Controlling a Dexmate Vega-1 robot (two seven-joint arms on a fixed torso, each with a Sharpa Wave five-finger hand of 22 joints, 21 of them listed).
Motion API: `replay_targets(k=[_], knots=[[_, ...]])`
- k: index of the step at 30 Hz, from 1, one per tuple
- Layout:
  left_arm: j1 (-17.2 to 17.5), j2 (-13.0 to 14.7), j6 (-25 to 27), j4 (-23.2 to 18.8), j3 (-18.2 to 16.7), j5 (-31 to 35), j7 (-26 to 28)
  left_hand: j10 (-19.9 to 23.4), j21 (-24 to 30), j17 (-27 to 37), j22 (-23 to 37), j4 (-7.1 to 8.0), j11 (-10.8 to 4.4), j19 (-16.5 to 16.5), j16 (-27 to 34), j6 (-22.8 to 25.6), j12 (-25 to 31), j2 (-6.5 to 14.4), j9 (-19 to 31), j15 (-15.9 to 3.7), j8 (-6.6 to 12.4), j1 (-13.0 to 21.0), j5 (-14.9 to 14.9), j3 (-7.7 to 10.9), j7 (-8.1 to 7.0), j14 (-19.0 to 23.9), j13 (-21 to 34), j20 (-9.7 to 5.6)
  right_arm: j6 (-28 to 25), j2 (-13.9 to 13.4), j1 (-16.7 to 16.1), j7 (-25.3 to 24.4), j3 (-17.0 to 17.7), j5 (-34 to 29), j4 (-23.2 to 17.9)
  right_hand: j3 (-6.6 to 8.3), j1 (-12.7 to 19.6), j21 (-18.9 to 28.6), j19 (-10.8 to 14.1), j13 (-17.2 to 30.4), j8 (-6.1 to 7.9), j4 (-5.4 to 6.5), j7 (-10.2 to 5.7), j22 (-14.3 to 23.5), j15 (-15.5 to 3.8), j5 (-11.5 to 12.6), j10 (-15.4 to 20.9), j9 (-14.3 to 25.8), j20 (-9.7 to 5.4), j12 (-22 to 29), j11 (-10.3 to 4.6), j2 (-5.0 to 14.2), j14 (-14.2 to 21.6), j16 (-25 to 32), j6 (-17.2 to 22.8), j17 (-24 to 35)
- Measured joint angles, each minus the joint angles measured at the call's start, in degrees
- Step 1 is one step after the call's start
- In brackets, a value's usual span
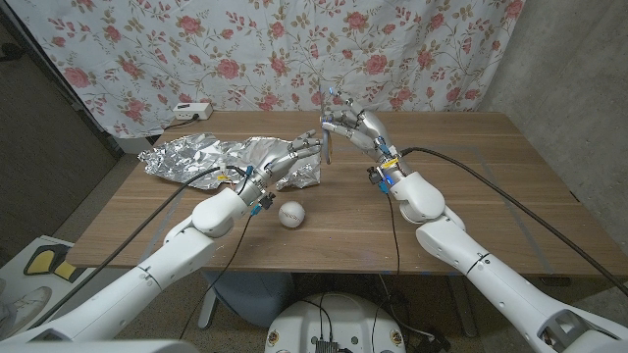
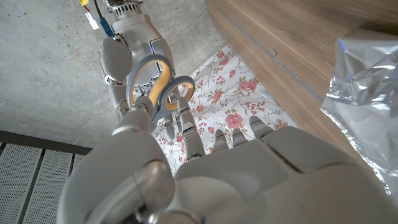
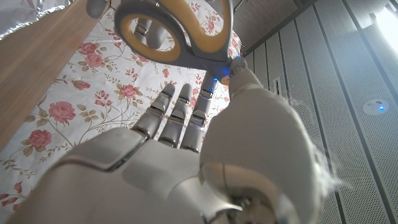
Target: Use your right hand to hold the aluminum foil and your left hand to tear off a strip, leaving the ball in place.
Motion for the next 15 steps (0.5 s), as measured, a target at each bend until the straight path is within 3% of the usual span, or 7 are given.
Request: replay_targets(k=[15], knots=[[-0.53, -0.4, 0.03, 0.78, 0.64, -0.24, -0.76, 0.0, 0.0, -0.01, 0.0, -0.16, 0.0, -0.2, 0.0, 0.3, 0.39, -0.3, 0.0, 0.0, -0.36, 0.3, 0.0, -0.31, 0.31, 0.0, -0.14, 0.21, -0.08, 0.82, 0.73, 0.53, -0.86, 0.2, 0.68, 0.0, -0.14, 0.0, 0.0, 0.0, 0.0, 0.0, 0.0, 0.0, 0.0, 0.07, -0.01, 0.0, 0.0, -0.01, -0.01, 0.3, 0.0, 0.0, 0.0, 0.24]])
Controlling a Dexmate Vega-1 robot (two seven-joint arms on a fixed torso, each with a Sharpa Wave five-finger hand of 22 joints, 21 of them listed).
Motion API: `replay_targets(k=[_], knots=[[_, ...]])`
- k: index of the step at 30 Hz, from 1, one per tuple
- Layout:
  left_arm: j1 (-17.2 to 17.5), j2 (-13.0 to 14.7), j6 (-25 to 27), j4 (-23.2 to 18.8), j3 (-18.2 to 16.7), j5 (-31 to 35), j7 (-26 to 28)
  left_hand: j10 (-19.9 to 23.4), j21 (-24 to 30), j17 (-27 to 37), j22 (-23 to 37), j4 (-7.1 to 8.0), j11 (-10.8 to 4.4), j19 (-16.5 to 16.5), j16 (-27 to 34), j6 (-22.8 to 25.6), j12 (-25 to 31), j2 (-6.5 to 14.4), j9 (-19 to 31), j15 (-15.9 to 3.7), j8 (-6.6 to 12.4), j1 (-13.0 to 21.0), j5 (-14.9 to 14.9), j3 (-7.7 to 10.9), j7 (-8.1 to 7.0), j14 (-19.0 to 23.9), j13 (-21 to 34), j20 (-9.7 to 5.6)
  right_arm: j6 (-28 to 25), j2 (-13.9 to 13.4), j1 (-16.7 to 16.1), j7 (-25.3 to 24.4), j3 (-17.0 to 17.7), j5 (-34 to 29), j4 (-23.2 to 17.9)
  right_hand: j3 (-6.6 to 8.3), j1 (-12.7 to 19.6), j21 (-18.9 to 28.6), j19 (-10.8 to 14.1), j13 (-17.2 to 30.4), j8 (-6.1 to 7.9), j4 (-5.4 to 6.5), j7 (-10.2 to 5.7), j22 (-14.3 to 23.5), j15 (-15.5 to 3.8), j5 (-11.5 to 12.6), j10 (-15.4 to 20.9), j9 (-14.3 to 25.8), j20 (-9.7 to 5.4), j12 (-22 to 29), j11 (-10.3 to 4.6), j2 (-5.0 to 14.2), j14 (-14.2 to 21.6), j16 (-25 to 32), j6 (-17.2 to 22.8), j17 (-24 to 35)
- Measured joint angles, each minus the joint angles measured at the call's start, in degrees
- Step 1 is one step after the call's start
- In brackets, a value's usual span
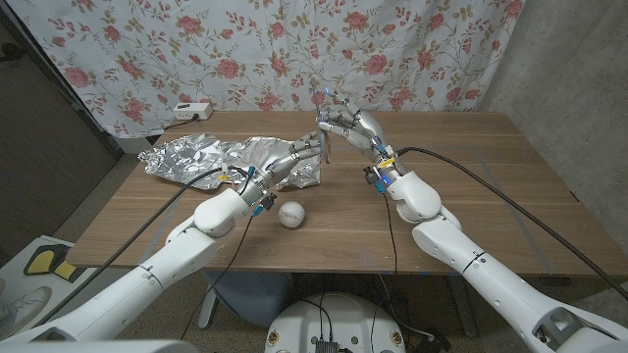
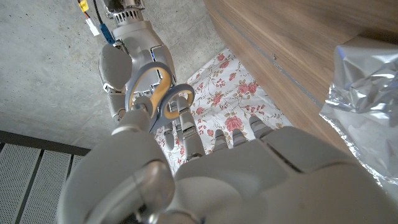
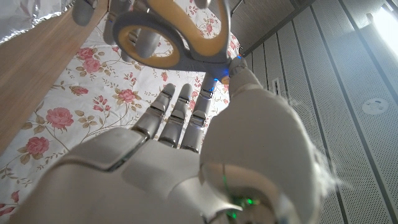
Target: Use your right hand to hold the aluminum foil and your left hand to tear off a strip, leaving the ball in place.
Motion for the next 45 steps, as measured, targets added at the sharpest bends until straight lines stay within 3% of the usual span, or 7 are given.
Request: replay_targets(k=[31, 45], knots=[[0.72, -0.42, 0.05, -0.65, 0.24, 0.85, 1.46, 0.64, 0.0, -0.01, 0.15, 0.33, -0.63, -0.07, 0.0, 1.37, 0.44, 0.0, 0.0, 0.0, 0.02, 0.0, 0.0, -0.67, 0.12, 0.0, 0.01, 0.33, -0.2, 0.87, -0.58, 0.38, -1.04, 0.46, 0.34, 0.0, 0.15, 0.0, -0.31, 0.0, 0.0, 0.0, -0.31, 0.0, 0.0, -0.06, -0.01, 0.0, 0.31, 0.21, -0.01, 0.11, 0.0, 0.0, 0.3, 0.29], [1.84, -0.58, 0.51, -1.78, -0.05, 1.67, 3.42, 2.29, 0.23, -0.01, 0.14, 0.32, -1.04, 1.07, 0.45, 7.69, 1.11, -1.92, -0.01, 0.0, 0.89, 0.04, 0.67, -2.52, 0.1, 0.0, 0.02, -0.02, 0.82, 1.69, -1.32, -0.34, -0.96, 1.31, 0.76, -0.4, 0.15, 0.0, -0.56, -0.22, 0.0, 0.07, -0.53, 0.0, 0.0, 0.0, -0.01, 0.0, 0.55, 0.18, -0.01, 0.1, 0.0, 0.0, 0.52, 0.28]])
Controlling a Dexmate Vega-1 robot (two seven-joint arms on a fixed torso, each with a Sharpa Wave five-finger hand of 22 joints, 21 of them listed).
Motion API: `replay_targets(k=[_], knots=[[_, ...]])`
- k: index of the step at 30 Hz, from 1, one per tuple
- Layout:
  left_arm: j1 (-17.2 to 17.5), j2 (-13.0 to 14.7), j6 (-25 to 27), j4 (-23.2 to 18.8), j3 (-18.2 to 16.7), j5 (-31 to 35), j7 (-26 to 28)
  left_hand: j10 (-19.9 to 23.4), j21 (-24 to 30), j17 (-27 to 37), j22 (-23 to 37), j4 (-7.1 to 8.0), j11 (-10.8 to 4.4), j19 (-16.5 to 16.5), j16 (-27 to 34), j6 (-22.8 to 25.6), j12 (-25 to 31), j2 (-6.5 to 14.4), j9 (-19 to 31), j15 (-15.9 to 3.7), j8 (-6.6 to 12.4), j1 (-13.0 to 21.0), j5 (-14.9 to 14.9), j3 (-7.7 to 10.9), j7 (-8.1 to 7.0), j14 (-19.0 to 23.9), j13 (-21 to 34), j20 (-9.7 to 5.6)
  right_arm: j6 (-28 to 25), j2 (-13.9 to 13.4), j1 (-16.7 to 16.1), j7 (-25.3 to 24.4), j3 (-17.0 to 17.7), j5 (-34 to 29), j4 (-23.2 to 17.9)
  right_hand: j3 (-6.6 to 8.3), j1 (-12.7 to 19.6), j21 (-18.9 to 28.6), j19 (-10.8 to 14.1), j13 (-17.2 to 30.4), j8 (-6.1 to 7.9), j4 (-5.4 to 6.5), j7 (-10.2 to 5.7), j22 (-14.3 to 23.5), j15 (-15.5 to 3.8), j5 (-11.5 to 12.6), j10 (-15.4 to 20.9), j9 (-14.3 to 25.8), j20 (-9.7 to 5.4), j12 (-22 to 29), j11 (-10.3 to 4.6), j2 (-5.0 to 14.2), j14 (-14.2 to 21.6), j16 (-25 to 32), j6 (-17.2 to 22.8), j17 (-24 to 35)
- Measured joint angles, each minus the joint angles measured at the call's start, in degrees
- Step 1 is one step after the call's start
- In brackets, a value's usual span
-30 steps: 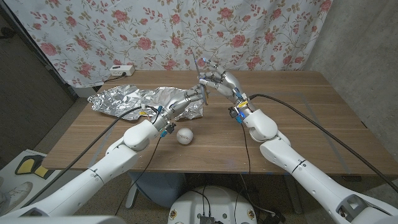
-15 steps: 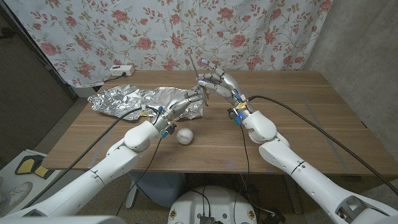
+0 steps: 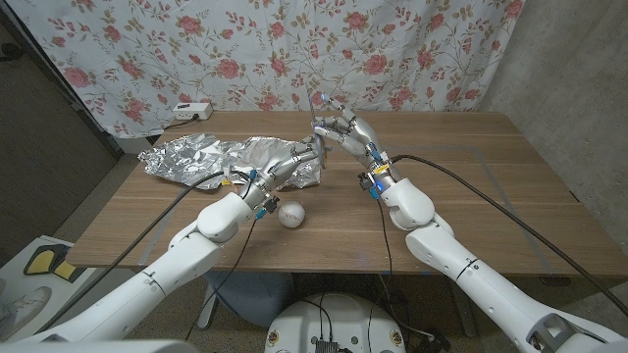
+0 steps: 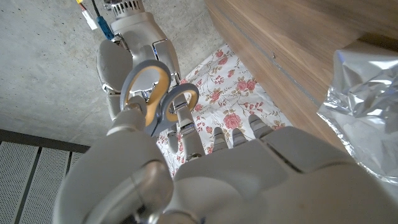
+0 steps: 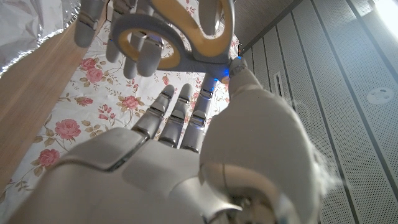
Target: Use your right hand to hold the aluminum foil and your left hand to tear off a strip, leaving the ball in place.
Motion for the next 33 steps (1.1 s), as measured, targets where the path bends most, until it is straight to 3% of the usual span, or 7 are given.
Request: replay_targets(k=[18, 25, 30, 33], knots=[[0.96, -0.64, 0.85, -0.88, -0.29, 1.69, 3.01, 0.92, 0.0, 0.0, -0.01, 0.32, -0.3, 0.39, 0.0, 1.75, 0.45, -2.03, 0.0, 0.0, 0.03, -0.52, 0.22, -1.43, 0.71, 0.0, 0.0, 0.22, 1.51, 1.95, -0.84, -0.03, -0.17, 1.88, 1.24, 0.0, 0.07, -0.23, -0.21, -0.09, 0.0, 0.0, -0.19, 0.0, 0.0, -0.02, -0.22, 0.0, 0.21, 0.41, -0.22, -0.08, 0.0, 0.0, 0.19, 0.27], [0.75, -1.08, 0.7, -0.51, 0.01, 1.71, 2.95, 0.91, 0.0, 0.0, -0.01, 0.34, -0.29, 0.39, 0.0, 1.17, 0.45, -2.03, 0.0, 0.0, -0.24, -0.52, 0.44, -1.44, 0.58, 0.0, 0.0, 0.22, 1.77, 2.59, -1.13, 0.27, -0.54, 2.53, 1.65, 0.0, 0.08, -0.44, -1.23, -0.07, 0.0, 0.0, -0.2, -0.11, -0.11, -0.03, -0.29, 0.0, 1.23, 0.44, -0.29, -0.07, -0.72, 0.0, 0.19, 0.27], [0.56, -1.36, 0.7, -0.26, 0.23, 1.71, 2.95, 0.91, 0.0, 0.0, -0.01, 0.08, -0.29, 0.39, 0.0, 1.18, 0.45, -2.03, 0.0, 0.0, -0.53, -0.52, 0.44, -1.67, 0.58, 0.0, 0.01, 0.22, 1.85, 2.59, -1.13, 0.32, -0.54, 2.85, 1.65, -0.32, 0.09, -0.44, -1.86, -0.16, 0.0, 0.32, -0.19, -0.14, -0.11, -0.03, -0.3, 0.0, 3.53, 0.44, -0.3, -0.07, -0.72, -0.09, 0.19, 0.13], [0.43, -1.54, 0.7, -0.05, 0.38, 1.71, 2.95, 0.91, 0.0, 0.0, -0.02, 0.08, -0.29, 0.39, 0.0, 1.19, 0.45, -2.03, 0.0, 0.0, -0.53, -0.52, 0.44, -1.67, 0.59, 0.0, 0.01, 0.22, 1.99, 2.59, -1.13, 0.23, -0.54, 2.9, 1.65, -0.32, 0.09, -0.44, -1.9, -0.33, 0.0, 0.32, -0.19, -0.14, -0.11, -0.03, -0.29, 0.0, 3.77, 0.44, -0.3, -0.07, -0.72, -0.25, 0.19, 0.11]])
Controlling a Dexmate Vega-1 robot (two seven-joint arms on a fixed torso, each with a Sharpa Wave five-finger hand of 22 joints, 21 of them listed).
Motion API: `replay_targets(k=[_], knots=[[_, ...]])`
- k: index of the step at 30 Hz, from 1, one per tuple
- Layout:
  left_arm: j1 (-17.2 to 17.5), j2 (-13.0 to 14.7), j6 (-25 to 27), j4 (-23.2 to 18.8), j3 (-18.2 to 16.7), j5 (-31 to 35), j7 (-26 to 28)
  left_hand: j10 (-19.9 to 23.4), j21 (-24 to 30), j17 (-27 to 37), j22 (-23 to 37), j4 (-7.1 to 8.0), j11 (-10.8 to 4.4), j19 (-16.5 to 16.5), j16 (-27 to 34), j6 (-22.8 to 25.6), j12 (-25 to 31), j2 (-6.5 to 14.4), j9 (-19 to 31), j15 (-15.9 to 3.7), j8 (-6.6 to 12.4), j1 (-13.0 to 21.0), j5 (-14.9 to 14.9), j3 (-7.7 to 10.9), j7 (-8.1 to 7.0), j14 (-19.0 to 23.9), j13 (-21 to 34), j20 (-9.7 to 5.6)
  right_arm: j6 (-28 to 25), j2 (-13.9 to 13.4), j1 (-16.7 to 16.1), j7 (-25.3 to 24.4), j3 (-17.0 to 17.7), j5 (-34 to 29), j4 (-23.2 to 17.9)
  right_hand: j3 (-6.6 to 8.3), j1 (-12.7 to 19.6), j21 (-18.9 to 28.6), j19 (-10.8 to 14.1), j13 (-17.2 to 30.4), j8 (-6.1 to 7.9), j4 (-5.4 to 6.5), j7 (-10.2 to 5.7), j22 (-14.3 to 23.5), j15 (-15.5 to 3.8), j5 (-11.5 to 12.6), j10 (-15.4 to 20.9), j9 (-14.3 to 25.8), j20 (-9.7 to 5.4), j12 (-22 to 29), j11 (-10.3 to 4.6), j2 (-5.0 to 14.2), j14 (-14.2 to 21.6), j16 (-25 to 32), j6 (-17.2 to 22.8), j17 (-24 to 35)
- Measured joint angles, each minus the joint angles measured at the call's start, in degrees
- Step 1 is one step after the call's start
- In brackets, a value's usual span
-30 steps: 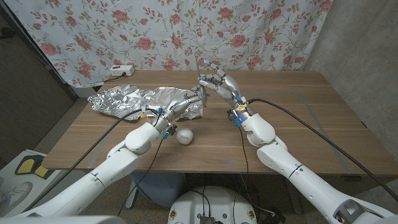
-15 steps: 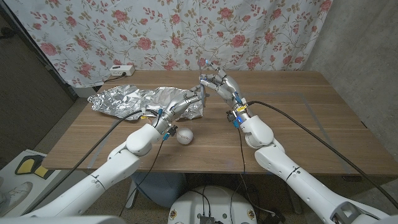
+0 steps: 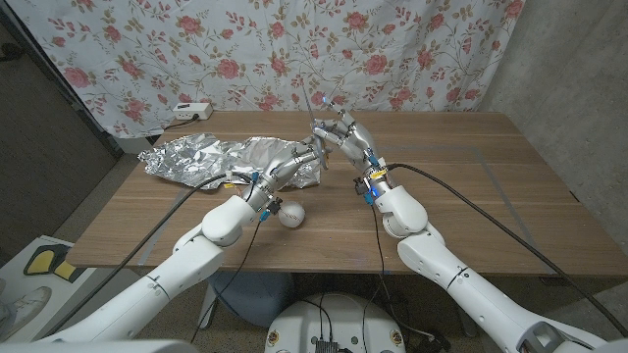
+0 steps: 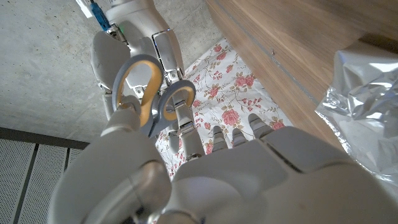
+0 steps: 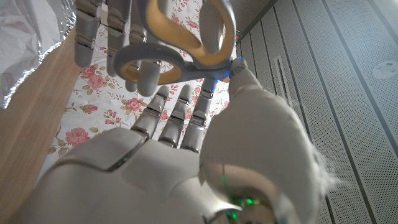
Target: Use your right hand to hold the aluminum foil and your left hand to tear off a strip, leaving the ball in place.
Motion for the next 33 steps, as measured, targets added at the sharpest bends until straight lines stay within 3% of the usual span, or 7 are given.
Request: replay_targets(k=[8, 19, 23, 29, 33], knots=[[-0.15, -0.26, -0.75, 0.16, 0.34, 0.13, -0.44, 0.0, 0.0, 0.0, 0.0, 0.0, 0.0, 0.22, 0.0, -0.25, 0.0, 0.65, 0.09, 0.0, -0.23, 0.65, 0.0, 0.0, -0.15, 0.0, 0.0, 0.22, 0.44, 1.07, -0.95, -0.6, -0.02, 0.27, 0.26, 0.0, 0.11, 0.0, -0.31, -0.01, 0.0, 0.0, -0.13, 0.0, 0.0, -0.03, 0.0, 0.0, 0.3, 0.0, 0.0, -0.11, 0.0, 0.0, 0.13, 0.0], [-0.3, -1.4, -1.82, 0.94, 0.8, 0.45, -0.17, 0.44, 0.0, -0.11, -0.01, -0.73, 1.0, 0.95, 0.0, -0.81, 0.0, 5.47, 0.27, 0.0, -0.84, 5.47, -0.15, 2.66, 0.42, 0.0, 0.0, 0.95, 1.92, 2.08, -1.33, -1.51, 0.63, 0.44, 1.29, -0.31, -0.06, 0.0, -0.85, -0.16, 0.0, -0.31, -0.83, 0.0, 0.0, -0.19, 0.0, 0.0, 0.38, -0.05, 0.0, 0.05, 0.0, 0.02, 0.83, 0.16], [-0.09, -2.12, -2.09, 1.08, 0.83, 0.87, 0.91, 1.76, 0.49, -0.13, -0.01, -0.61, 0.3, 1.75, 0.45, 0.79, 0.42, 5.15, 0.27, 0.0, -0.84, 5.7, -0.67, 2.52, 0.53, 0.0, 0.0, 0.31, 2.5, 2.34, -1.51, -1.76, 0.85, 0.69, 1.62, -0.31, -0.06, 0.0, -0.84, -0.18, 0.0, -0.31, -1.03, 0.01, 0.0, 0.02, 0.0, 0.0, 0.37, -0.04, 0.0, 0.05, 0.0, 0.02, 1.02, 0.16], [0.19, -3.07, -2.24, 1.22, 0.84, 1.29, 2.28, 3.15, 0.49, -0.02, -0.01, 0.1, -0.48, 2.81, 0.45, 3.92, 0.78, 3.15, 0.54, -1.04, -0.17, 4.2, -0.89, 0.53, 0.91, 1.04, 0.0, -0.15, 3.11, 2.74, -1.91, -1.91, 1.08, 1.12, 2.2, -0.31, -0.06, 0.0, -1.25, -0.28, 0.0, -0.31, -1.33, 0.01, 0.0, 0.02, 0.0, 0.0, -0.04, 0.29, 0.0, 0.06, 0.01, -0.21, 1.33, 0.16], [0.25, -3.7, -2.39, 1.47, 0.91, 1.27, 2.84, 3.69, 0.49, 0.03, -0.01, 0.15, -0.21, 3.07, 0.45, 4.75, 1.0, 2.94, 0.54, -1.23, -0.1, 3.99, -0.89, 0.33, 1.45, 1.23, 0.0, 0.0, 3.32, 2.9, -2.14, -1.92, 1.11, 1.33, 2.45, -0.31, -0.05, 0.01, -1.25, -0.27, 0.27, -0.31, -1.33, 0.01, 0.0, 0.02, 0.0, 0.0, -0.04, 0.3, 0.0, 0.07, 0.0, -0.2, 1.33, 0.16]])
